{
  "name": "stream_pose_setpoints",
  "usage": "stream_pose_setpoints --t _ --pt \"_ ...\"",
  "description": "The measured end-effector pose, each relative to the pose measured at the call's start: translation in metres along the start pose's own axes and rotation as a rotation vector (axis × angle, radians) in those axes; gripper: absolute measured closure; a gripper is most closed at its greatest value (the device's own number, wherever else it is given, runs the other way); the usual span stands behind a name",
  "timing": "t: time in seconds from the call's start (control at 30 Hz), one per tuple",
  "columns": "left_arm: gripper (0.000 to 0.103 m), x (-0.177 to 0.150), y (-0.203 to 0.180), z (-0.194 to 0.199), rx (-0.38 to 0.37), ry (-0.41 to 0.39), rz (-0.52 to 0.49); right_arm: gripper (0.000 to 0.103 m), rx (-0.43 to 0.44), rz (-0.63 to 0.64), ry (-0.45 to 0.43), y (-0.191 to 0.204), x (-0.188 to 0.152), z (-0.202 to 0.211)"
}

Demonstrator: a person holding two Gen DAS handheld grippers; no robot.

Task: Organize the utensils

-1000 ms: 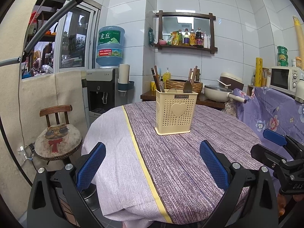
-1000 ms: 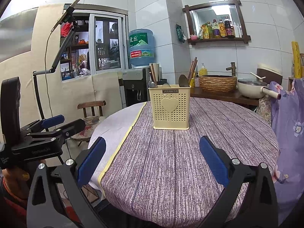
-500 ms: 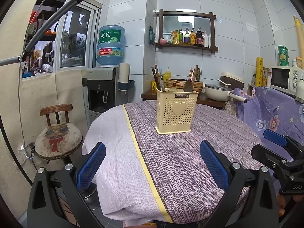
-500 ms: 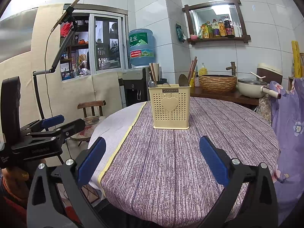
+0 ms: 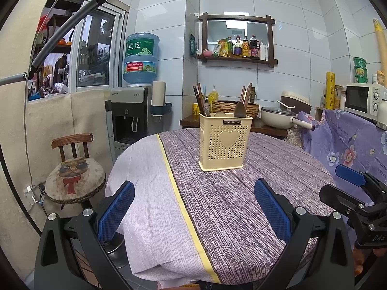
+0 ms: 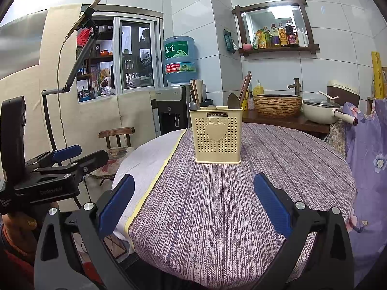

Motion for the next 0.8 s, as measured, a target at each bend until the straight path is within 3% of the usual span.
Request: stream_pose_setpoints --t 0.8 --pt "0.005 0.0018 0.0050 0.0021 0.003 -0.009 0.000 0.006 0.005 0.000 0.009 -0.0027 -0.0037 -0.0018"
Point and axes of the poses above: each gripper's, at about its wrist camera, not at the fingertips, and z roughly against the way its jaws point, y to its left, x to its top, the point moved 1 cm from there along -z, roughly the way its jaws point
